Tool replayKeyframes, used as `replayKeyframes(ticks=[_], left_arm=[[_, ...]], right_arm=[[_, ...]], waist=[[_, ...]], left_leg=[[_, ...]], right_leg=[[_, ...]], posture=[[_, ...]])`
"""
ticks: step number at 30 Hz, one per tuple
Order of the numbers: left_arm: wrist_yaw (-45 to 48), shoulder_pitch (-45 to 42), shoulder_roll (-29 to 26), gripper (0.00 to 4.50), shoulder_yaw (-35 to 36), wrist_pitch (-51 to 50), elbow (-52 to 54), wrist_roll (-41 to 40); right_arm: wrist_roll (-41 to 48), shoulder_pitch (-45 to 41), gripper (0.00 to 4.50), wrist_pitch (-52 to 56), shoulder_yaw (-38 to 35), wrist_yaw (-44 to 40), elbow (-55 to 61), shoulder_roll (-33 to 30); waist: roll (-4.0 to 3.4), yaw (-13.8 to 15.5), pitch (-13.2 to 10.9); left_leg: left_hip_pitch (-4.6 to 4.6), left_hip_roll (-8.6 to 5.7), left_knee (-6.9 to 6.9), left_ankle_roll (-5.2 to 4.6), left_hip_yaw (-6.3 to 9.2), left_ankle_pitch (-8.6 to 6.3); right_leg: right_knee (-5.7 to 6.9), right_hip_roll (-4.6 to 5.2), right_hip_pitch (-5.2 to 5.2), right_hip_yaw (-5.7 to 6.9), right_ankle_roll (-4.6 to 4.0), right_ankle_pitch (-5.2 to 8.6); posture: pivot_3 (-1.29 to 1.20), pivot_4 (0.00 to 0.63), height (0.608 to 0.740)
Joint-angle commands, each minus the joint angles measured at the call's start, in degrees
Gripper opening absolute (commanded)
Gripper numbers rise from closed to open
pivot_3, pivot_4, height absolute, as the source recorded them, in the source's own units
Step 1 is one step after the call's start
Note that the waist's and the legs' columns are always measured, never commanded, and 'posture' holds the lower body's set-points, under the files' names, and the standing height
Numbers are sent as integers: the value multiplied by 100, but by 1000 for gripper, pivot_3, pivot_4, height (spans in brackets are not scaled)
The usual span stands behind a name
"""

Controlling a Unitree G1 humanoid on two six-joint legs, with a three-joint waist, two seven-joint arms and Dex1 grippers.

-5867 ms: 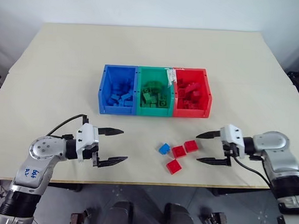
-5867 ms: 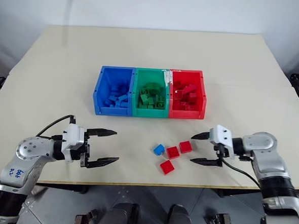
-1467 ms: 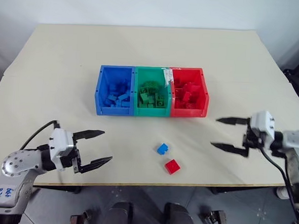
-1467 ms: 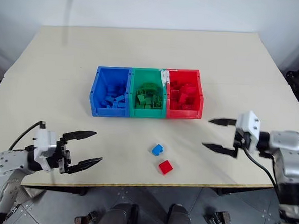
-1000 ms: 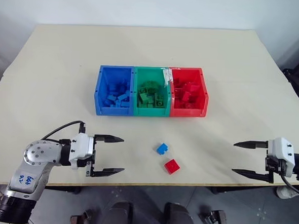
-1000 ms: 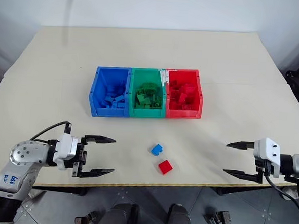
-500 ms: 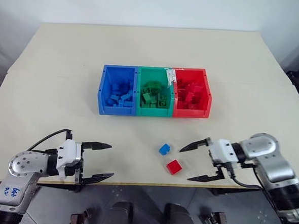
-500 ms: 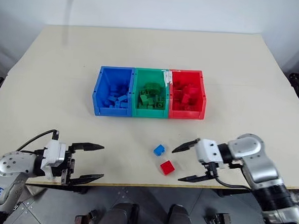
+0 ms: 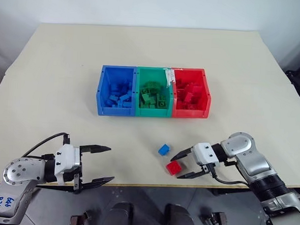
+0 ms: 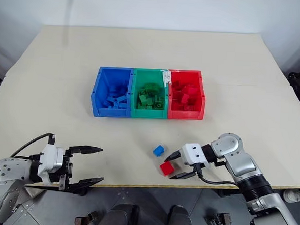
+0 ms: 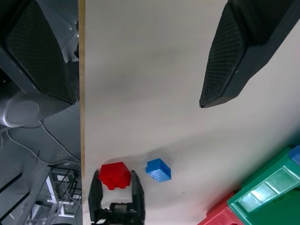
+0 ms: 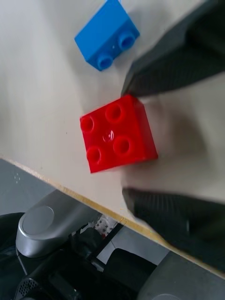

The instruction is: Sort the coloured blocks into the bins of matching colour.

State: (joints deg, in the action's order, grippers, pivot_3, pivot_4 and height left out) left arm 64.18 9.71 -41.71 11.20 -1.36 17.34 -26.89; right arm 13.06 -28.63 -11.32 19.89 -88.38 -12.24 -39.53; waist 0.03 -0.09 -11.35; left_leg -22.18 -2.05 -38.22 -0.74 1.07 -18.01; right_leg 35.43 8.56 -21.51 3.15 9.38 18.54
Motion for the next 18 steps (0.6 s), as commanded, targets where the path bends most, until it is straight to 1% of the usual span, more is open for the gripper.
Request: replayKeyframes(ticks=[1, 2, 4, 7, 11, 14, 15, 18], left_arm=[[-58, -5, 0, 4500, 110, 24, 132, -90], [-69, -26, 8, 4500, 97, 30, 120, -87], [-147, -143, 102, 4500, 100, 144, 75, -75], [-280, -296, 239, 4500, 91, 167, 45, -87], [-466, -456, 410, 4500, 80, 12, 44, -201], [-649, -625, 564, 4500, 79, -156, 19, -327], [-677, -668, 595, 4500, 73, -241, 21, -390], [-730, -823, 664, 4500, 50, -432, -19, -522]], right_arm=[[57, -42, 1643, -169, -80, -184, 6, 42], [19, -17, 1404, -227, -106, -123, 10, 25], [78, 103, 1409, -157, -219, 9, 137, -32], [390, 350, 1409, 214, -557, 264, 456, -89], [1023, 497, 1409, 1132, -1289, 858, 876, -66], [1381, 262, 1409, 1797, -1870, 1475, 871, -6], [1330, 151, 1409, 1955, -1991, 1757, 791, 15], [913, -571, 1409, 2051, -2169, 2604, 74, 196]], waist=[[0, 0, 0], [0, 1, 0], [0, 7, 0], [0, 24, 0], [0, 9, 0], [0, 2, 0], [0, 1, 0], [0, -14, 0]], left_leg=[[0, 0, 0, 0, 0, 0], [0, 0, 0, 0, 0, 0], [0, 0, 0, 0, 0, 0], [-1, -2, -2, 0, 2, 0], [-1, -1, -1, 0, 1, 0], [0, 2, -2, 1, 0, 1], [0, 1, -3, 1, -1, 1], [1, 2, -3, 2, -3, 1]], right_leg=[[0, 0, 0, 0, 0, 0], [0, 0, 0, 0, 0, 0], [0, 0, 0, 0, 0, 0], [1, 1, 0, 2, 0, 0], [3, 1, 0, 1, 0, 0], [4, 0, 0, 0, 0, 0], [5, 0, 0, 0, 0, 0], [8, -1, -3, -1, -1, 0]], posture=[[0, 150, 740], [0, 150, 740], [0, 150, 740], [0, 150, 740], [0, 150, 740], [0, 150, 740], [0, 150, 740], [0, 150, 740]])
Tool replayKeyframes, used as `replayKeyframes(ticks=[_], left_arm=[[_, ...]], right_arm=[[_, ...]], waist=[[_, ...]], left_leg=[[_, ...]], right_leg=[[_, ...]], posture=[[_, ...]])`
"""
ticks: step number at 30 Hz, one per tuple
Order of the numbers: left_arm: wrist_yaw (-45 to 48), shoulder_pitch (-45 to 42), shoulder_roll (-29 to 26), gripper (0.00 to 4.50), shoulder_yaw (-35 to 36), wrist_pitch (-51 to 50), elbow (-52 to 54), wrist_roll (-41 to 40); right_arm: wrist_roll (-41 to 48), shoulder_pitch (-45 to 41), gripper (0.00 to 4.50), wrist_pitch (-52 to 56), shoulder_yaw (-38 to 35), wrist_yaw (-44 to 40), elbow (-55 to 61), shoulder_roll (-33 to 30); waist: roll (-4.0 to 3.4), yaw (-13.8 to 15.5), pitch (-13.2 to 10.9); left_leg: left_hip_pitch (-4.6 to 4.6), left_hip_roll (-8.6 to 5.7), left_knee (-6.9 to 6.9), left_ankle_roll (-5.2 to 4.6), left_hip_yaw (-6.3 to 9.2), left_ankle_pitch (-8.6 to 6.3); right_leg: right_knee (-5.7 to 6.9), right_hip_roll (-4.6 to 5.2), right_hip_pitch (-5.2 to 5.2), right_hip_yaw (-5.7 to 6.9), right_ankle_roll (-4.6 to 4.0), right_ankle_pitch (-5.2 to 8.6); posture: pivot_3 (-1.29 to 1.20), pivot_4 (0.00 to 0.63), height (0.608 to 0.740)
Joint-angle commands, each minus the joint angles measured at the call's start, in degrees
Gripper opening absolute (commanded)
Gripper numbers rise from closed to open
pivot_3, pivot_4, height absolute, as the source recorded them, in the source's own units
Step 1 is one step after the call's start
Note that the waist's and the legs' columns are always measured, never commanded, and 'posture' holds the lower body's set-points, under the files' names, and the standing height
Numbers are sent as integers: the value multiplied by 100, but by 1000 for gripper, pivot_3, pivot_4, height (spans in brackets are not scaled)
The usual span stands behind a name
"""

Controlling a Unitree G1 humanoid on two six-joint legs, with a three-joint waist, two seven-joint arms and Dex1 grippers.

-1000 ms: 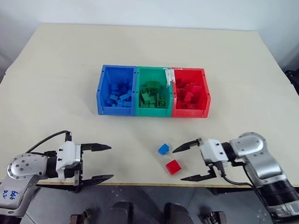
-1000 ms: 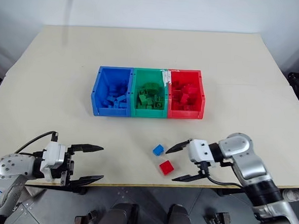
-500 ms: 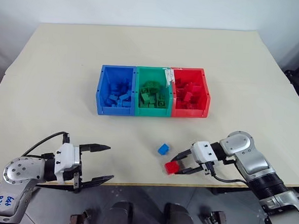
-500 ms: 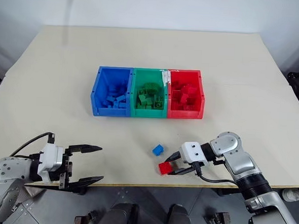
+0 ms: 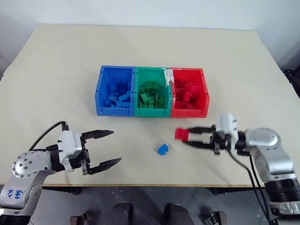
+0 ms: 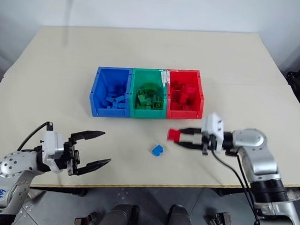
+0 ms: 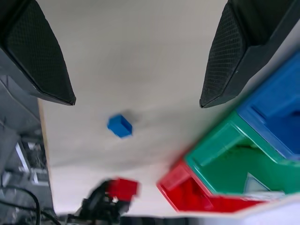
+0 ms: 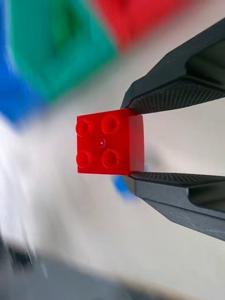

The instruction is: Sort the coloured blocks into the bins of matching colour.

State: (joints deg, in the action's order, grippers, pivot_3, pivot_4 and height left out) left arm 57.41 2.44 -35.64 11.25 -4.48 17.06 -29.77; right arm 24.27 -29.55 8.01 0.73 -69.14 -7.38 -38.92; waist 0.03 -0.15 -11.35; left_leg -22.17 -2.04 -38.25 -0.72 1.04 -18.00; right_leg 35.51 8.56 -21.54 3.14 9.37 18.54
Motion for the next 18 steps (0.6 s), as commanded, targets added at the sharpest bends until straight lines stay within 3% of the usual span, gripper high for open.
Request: replayKeyframes(ticks=[1, 10, 14, 18], left_arm=[[-58, -137, 70, 4500, 45, -140, -23, -242], [-543, -421, 270, 4500, 276, -170, -247, -149], [-585, -344, 262, 4500, 316, -176, -172, -170], [-520, -194, 209, 4500, 305, -177, -88, -171]], right_arm=[[-323, -715, 1409, 143, -263, 893, -672, 205], [-1212, -2005, 1409, -222, -131, 1851, -2442, 646], [-1214, -2076, 2826, -370, -214, 1746, -2573, 706], [-865, -1641, 4177, -292, -355, 1140, -1903, 460]], waist=[[0, -10, 0], [0, 0, 0], [0, -23, 0], [0, -22, 0]], left_leg=[[0, 0, 0, 0, -2, 0], [-6, -7, 5, -2, 1, 0], [-6, -5, 7, -1, 0, 0], [-6, -3, 8, -1, -1, 0]], right_leg=[[2, 0, -1, -1, 0, 0], [1, 2, -7, 2, 0, 0], [1, 0, -7, 3, 0, 0], [0, -1, -8, 3, 0, 0]], posture=[[0, 150, 740], [0, 150, 740], [0, 150, 740], [0, 150, 740]])
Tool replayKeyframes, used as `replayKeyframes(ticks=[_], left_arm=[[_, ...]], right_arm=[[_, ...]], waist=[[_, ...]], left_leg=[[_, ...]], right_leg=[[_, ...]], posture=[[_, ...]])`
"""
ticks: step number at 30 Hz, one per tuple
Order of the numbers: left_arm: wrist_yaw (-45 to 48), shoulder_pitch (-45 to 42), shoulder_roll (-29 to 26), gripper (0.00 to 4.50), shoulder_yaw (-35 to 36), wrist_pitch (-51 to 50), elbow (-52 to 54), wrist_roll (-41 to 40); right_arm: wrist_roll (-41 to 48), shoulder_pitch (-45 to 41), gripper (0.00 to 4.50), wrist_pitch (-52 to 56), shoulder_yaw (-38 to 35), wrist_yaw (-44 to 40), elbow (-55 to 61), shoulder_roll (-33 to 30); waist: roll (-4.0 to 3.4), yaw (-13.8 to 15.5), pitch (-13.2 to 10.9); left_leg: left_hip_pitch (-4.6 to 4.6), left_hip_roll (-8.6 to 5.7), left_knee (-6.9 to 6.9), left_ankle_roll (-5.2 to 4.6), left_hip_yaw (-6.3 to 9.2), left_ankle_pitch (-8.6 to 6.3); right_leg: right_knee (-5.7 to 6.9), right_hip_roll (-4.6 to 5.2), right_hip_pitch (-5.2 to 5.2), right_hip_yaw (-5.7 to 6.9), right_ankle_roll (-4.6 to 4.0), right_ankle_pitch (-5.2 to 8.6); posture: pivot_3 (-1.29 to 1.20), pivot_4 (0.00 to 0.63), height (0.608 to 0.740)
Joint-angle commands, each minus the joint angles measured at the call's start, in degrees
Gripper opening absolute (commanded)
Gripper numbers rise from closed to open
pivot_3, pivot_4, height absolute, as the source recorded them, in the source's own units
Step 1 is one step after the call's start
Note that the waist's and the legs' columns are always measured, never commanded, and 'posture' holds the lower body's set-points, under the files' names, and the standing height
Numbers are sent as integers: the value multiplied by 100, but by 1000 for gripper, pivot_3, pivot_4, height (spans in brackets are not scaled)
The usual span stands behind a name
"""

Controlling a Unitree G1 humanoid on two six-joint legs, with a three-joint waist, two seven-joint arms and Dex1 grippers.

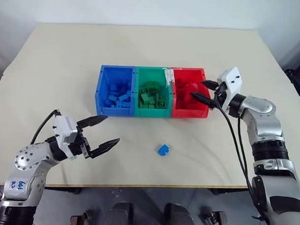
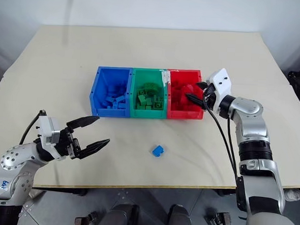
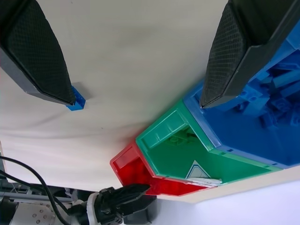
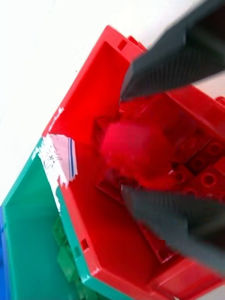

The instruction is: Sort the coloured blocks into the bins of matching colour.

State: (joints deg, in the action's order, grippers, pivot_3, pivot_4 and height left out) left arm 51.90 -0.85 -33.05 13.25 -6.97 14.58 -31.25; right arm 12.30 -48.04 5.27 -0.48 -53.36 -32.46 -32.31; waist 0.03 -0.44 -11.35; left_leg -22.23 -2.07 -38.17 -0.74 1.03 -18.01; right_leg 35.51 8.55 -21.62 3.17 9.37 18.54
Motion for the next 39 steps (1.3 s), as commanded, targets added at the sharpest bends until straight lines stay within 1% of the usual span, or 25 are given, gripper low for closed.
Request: replayKeyframes(ticks=[1, 4, 6, 8, 9, 13, 17, 20, 23, 26, 29, 30, 32, 35, 39], left_arm=[[83, 175, -87, 4500, 103, 76, 164, -15], [311, 242, -224, 4500, 59, 152, 84, 52], [504, 244, -337, 4500, 1, 268, -26, 142], [822, 154, -477, 4500, -174, 465, -258, 311], [917, 115, -509, 4500, -226, 531, -342, 350], [1153, -251, -491, 4500, -483, 675, -654, 457], [1220, -508, -476, 4500, -574, 745, -879, 526], [1193, -570, -481, 4500, -550, 717, -937, 524], [1240, -336, -548, 4500, -404, 723, -801, 430], [1212, -79, -579, 4500, -286, 709, -662, 398], [1130, 184, -581, 4500, -197, 733, -547, 425], [1110, 224, -579, 4500, -181, 728, -525, 423], [1132, 371, -636, 4500, -129, 612, -420, 352], [1017, 535, -640, 4500, -21, 519, -278, 329], [802, 647, -589, 4500, 55, 509, -98, 383]], right_arm=[[517, 447, 4483, 30, -341, -666, 927, -334], [1074, 1214, 4483, 274, -665, -1246, 1806, -712], [1313, 1719, 4483, 397, -857, -1466, 2231, -927], [1453, 2514, 4483, 197, -1235, -1814, 2498, -1255], [1496, 2767, 4483, 136, -1354, -1913, 2582, -1358], [1326, 3562, 4483, -816, -1777, -2449, 2256, -1735], [1208, 3878, 4483, -1487, -1879, -2721, 1937, -1929], [1244, 3764, 4483, -1437, -1723, -2719, 2016, -1838], [1430, 3455, 4483, -729, -955, -2938, 2826, -1704], [1437, 2894, 4483, -141, -306, -3077, 3112, -1563], [1165, 2228, 4483, 129, 435, -3292, 2933, -1269], [1099, 2107, 4483, 139, 570, -3329, 2860, -1206], [848, 1774, 4483, 71, 945, -3391, 2603, -957], [323, 1232, 4483, -142, 1540, -3409, 2056, -539], [-74, 887, 4483, -428, 1838, -3222, 1449, -80]], waist=[[0, 17, 0], [0, 77, 0], [0, 95, 0], [0, 120, 0], [0, 147, 0], [-1, 156, 0], [-1, 131, 0], [0, 43, 0], [-1, 0, 0], [-1, -25, 0], [-1, 20, 0], [0, 33, 0], [0, 81, 0], [1, 56, 0], [1, 24, 0]], left_leg=[[0, 0, 1, 0, 1, 0], [-6, -2, -2, -1, 8, 0], [-8, -4, -4, -3, 7, -2], [-6, -2, -4, -4, 2, -2], [-4, -2, -4, -4, 2, -2], [0, -2, -8, -5, -10, -3], [8, 3, -8, -5, -16, -2], [10, 8, -4, -5, -15, -2], [9, 10, -6, -4, -13, -2], [11, 17, -6, -1, -10, -1], [9, 12, -10, -2, -7, -2], [8, 11, -11, -2, -6, -2], [4, 11, -12, -1, 5, -2], [1, 4, -11, 0, 8, -3], [2, 7, -8, 1, 7, -3]], right_leg=[[-1, 0, 0, 1, 0, 0], [-1, 1, 2, 7, 0, 0], [-6, 3, 5, 7, 0, 0], [-10, 3, 7, 6, 0, 0], [-10, 2, 9, 9, 0, 0], [-10, 2, 12, 8, 2, -1], [-5, 1, 13, 6, 2, -1], [-4, 0, 13, 7, 2, -1], [-4, 0, 13, 9, 2, -1], [-4, -2, 12, 10, 2, -1], [-7, 1, 13, 10, 1, -2], [-9, 2, 12, 10, 1, -2], [-10, 2, 13, 18, 0, -2], [-11, 6, 12, 19, -1, -3], [-5, 3, 5, 20, -2, -3]], posture=[[0, 150, 740], [0, 150, 740], [0, 150, 740], [0, 150, 740], [0, 150, 740], [0, 150, 740], [0, 150, 740], [0, 150, 740], [0, 150, 740], [0, 150, 740], [0, 150, 740], [0, 150, 740], [0, 150, 740], [0, 150, 740], [0, 150, 740]])
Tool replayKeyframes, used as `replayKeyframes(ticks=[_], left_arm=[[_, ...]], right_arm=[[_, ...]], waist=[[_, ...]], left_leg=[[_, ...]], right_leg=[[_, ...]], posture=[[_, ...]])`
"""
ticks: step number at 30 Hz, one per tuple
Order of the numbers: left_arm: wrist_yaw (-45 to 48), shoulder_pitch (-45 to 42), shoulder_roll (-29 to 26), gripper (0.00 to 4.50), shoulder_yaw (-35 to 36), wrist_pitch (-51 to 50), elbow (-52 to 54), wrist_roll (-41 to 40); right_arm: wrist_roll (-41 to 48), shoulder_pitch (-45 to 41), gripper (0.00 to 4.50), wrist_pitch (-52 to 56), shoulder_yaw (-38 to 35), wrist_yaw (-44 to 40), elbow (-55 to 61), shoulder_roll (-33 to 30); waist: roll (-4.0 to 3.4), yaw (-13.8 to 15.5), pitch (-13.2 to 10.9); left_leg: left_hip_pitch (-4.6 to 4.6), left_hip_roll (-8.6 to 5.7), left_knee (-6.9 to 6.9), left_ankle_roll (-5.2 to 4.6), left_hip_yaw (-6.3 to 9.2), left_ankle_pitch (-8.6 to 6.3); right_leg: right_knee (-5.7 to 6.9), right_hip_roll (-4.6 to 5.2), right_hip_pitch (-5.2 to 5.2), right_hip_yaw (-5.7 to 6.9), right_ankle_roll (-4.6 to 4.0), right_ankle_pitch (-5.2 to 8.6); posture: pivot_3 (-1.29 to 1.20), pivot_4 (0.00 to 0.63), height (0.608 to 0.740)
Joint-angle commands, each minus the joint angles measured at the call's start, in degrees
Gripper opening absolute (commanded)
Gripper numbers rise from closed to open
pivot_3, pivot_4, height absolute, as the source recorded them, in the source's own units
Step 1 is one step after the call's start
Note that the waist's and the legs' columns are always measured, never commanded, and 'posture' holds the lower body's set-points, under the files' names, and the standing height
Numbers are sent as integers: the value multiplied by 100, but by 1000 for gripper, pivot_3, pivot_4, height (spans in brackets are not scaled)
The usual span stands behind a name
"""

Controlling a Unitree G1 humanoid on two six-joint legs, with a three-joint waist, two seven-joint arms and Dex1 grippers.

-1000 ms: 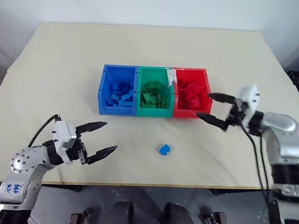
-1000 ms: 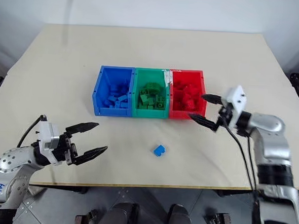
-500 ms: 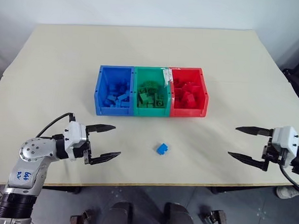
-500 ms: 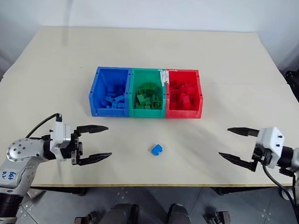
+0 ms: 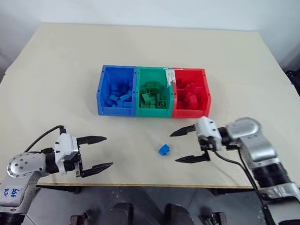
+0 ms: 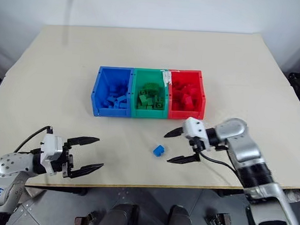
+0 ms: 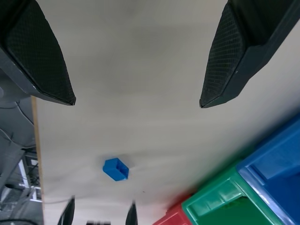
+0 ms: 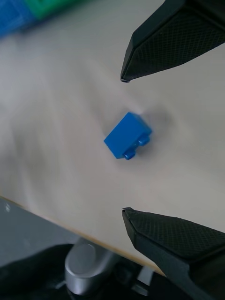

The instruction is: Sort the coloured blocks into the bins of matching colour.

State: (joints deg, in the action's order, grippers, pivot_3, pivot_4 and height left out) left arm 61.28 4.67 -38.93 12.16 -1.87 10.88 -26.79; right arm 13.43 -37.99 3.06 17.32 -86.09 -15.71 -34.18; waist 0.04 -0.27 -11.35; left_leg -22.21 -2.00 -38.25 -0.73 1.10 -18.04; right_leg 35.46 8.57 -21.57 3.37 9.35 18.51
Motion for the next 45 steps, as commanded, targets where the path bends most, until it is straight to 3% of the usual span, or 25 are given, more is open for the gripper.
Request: replayKeyframes(ticks=[1, 2, 5, 16, 21, 28, 31, 35, 42, 45], left_arm=[[-185, 139, 7, 4500, 189, -28, 331, -84], [-222, 194, 12, 4500, 208, -43, 388, -96], [-307, 328, 25, 4500, 225, -51, 502, -86], [-505, 319, 105, 4500, 231, -24, 527, -104], [-689, 307, 239, 4500, 329, -55, 501, -159], [-806, 304, 249, 4500, 332, -46, 472, -64], [-833, 252, 213, 4500, 252, -57, 489, 41], [-762, 32, 128, 4500, 52, -267, 574, 2], [-693, -524, -45, 4500, -312, -612, 201, 241], [-626, -875, -95, 4500, -593, -715, -68, 432]], right_arm=[[-271, -133, 4483, -242, 94, 85, -321, 153], [-370, -143, 4483, -384, 120, 128, -444, 207], [-508, -136, 3890, -502, 123, 214, -620, 276], [-240, 27, 170, -122, -99, 219, -260, 233], [219, 11, 170, 923, -403, 715, 397, 504], [244, -63, 170, 1293, -460, 994, 592, 510], [621, 166, 769, 1642, -649, 742, 985, 242], [1279, 1105, 2049, 1187, -1489, 377, 1666, -237], [1445, 2445, 4368, 352, -2752, 485, 2022, -890], [1829, 3280, 4469, 202, -3552, 276, 2262, -1123]], waist=[[0, 9, 0], [0, 16, 0], [0, 5, 0], [0, 5, 0], [0, -2, 0], [0, 11, 0], [0, 26, 0], [1, 90, 1], [1, 122, 1], [-1, 167, 0]], left_leg=[[0, -1, 2, 0, 1, 0], [-1, -1, 2, 0, 2, 0], [-2, -7, 2, -1, 2, -1], [0, 0, 2, 2, -1, -2], [0, 2, 2, 3, -1, -2], [0, 1, 1, 4, -1, -4], [-1, -1, 1, 4, 0, -4], [-7, -6, 4, 1, 9, -7], [2, -2, -1, -1, -17, -12], [4, -4, 0, 0, -16, -11]], right_leg=[[1, 0, -1, 2, 0, 0], [1, 0, -1, 3, 0, 0], [0, 4, 0, 4, -1, -1], [0, 0, 1, 6, -1, 0], [1, -1, 0, 6, -1, 0], [1, 0, -1, 6, -1, 0], [1, 0, -1, 6, -1, 0], [-3, 2, 2, 13, -1, -1], [-5, -1, 5, 10, -1, -1], [-1, -5, 5, 13, -1, -1]], posture=[[0, 150, 740], [0, 150, 740], [0, 150, 740], [0, 150, 740], [0, 150, 740], [0, 150, 740], [0, 150, 740], [0, 150, 740], [0, 150, 740], [0, 150, 740]])
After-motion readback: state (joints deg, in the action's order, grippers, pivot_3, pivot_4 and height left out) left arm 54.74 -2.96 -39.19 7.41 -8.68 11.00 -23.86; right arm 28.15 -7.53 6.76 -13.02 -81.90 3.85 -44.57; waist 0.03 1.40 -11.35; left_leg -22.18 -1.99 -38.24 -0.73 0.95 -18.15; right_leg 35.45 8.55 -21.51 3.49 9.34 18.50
